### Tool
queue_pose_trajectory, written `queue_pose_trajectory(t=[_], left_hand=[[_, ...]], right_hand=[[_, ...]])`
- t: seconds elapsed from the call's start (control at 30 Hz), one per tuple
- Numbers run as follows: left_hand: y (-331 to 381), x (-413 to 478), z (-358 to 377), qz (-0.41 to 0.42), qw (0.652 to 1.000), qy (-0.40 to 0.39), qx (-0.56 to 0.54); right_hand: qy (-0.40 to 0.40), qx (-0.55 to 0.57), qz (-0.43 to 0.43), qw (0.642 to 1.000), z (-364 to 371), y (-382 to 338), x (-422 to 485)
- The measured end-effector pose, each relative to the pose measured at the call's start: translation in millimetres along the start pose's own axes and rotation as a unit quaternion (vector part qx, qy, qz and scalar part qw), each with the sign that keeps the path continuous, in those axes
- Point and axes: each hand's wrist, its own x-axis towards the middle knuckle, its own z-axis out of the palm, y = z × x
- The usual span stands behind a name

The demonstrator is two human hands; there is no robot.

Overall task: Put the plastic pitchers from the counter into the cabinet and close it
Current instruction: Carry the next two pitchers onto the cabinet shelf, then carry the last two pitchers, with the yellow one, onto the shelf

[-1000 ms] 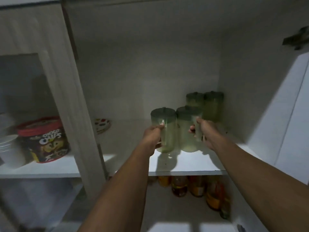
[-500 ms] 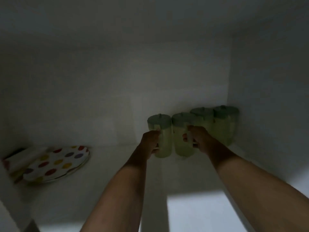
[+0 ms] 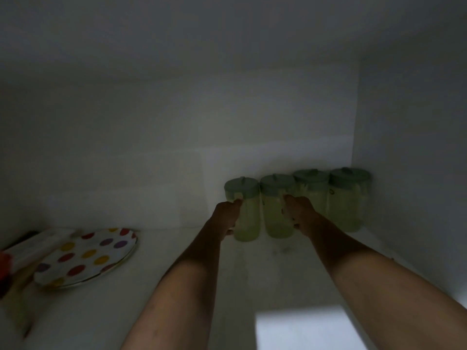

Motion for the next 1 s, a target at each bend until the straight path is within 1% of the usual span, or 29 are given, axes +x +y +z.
queue_pose_trajectory(t=[0.07,0.13,0.23,0.43,0.5,0.6,0.73,0.87,1.0], left_hand=[[4,-18,-2,0.011,0.999,0.023,0.037],[7,-40,-6,0.023,0.997,0.039,0.057],[10,-81,-10,0.041,0.996,0.047,0.071],[-3,-194,-11,0.068,0.994,0.065,0.064],[-16,-235,-12,0.063,0.993,0.074,0.064],[-38,-292,-16,0.063,0.992,0.082,0.071],[-65,-358,-35,0.023,0.992,0.076,0.097],[-86,-424,-86,0.015,0.988,0.126,0.088],[-119,-499,-155,-0.006,0.978,0.192,0.086]], right_hand=[[0.005,-0.061,-0.015,0.998,-5,9,9],[0.015,-0.084,-0.020,0.996,-13,16,9],[0.011,-0.062,-0.043,0.997,-28,6,-43],[-0.035,-0.109,-0.091,0.989,-56,-3,-153],[-0.063,-0.109,-0.110,0.986,-62,2,-194],[-0.116,-0.112,-0.109,0.981,-65,19,-249],[-0.203,-0.134,-0.113,0.963,-60,30,-315],[-0.263,-0.132,-0.132,0.947,-28,27,-377],[-0.330,-0.134,-0.154,0.922,33,27,-450]])
